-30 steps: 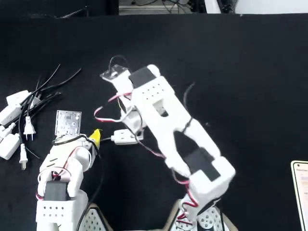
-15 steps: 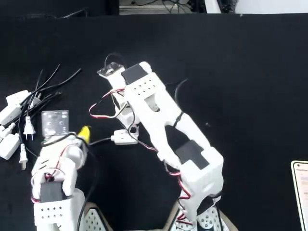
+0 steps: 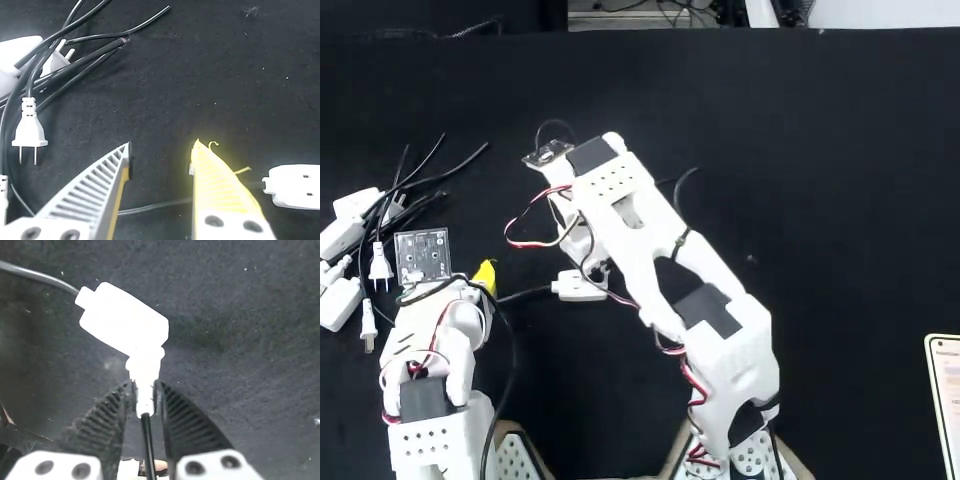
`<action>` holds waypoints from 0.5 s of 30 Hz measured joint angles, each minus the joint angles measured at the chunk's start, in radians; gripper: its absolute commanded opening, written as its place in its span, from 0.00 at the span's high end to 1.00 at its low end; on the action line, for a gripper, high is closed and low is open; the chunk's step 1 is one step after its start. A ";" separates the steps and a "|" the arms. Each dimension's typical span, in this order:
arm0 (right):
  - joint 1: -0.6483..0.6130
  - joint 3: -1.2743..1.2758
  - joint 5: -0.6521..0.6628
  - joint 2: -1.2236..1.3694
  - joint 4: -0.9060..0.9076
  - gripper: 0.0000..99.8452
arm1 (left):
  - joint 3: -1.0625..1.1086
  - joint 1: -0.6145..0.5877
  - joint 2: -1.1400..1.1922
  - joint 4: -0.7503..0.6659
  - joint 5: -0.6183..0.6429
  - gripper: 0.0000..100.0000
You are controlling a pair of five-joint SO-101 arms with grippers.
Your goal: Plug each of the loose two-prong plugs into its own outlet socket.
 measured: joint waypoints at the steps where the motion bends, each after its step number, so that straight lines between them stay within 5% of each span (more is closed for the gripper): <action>1: 0.000 0.000 -0.005 0.003 0.000 0.99 | 0.000 0.000 0.000 0.000 0.000 0.80; 15: -0.015 -0.003 -0.018 0.057 -0.049 0.99 | 0.000 -0.008 0.000 0.000 0.000 0.80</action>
